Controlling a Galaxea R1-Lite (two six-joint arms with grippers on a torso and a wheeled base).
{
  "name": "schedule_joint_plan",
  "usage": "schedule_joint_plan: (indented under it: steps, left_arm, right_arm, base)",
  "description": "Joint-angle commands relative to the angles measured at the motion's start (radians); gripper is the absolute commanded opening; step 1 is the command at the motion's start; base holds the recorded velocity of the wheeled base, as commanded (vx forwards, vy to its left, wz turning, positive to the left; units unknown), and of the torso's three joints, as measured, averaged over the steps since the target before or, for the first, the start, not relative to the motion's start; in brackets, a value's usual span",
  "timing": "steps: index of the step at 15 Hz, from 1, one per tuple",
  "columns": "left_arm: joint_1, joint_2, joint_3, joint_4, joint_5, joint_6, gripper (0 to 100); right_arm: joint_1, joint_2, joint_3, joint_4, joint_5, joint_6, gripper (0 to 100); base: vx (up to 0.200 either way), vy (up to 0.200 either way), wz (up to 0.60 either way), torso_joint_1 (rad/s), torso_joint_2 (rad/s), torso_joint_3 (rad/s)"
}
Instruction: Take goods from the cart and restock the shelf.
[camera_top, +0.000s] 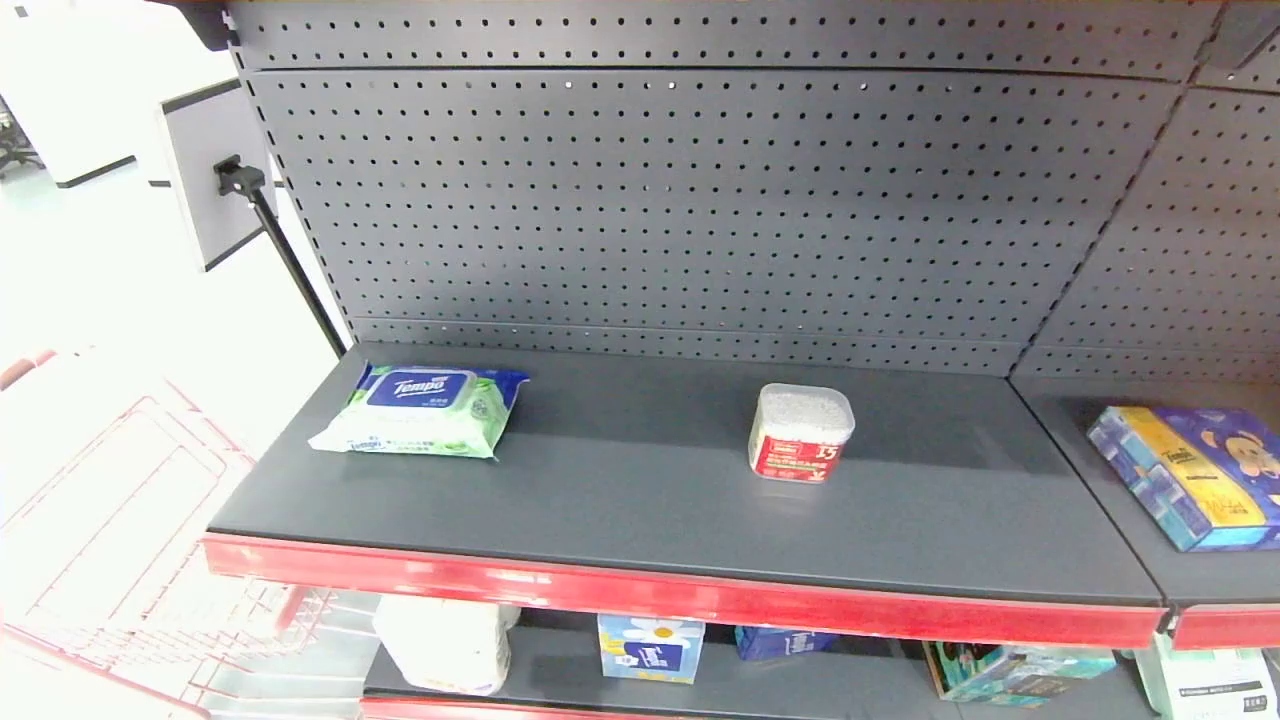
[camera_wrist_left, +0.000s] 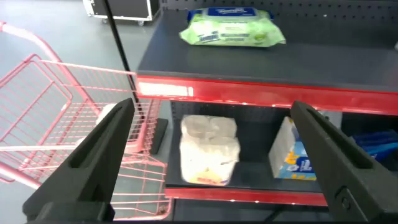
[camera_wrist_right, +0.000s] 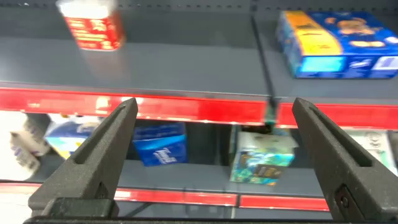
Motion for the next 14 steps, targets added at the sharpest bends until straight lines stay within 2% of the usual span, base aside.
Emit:
schedule_joint_plan:
  steps: [1, 14]
  left_arm:
    - [0.0, 0.0, 0.0, -0.001, 0.001, 0.0, 100]
    - [0.0, 0.0, 0.0, -0.001, 0.001, 0.0, 100]
  right_arm:
    - [0.0, 0.001, 0.0, -0.001, 0.0, 0.0, 100]
    - [0.0, 0.001, 0.0, 0.0, 0.0, -0.002, 100]
  base:
    - [0.0, 0.2, 0.0, -0.002, 0.01, 0.007]
    - [0.0, 0.2, 0.0, 0.002, 0.0, 0.003]
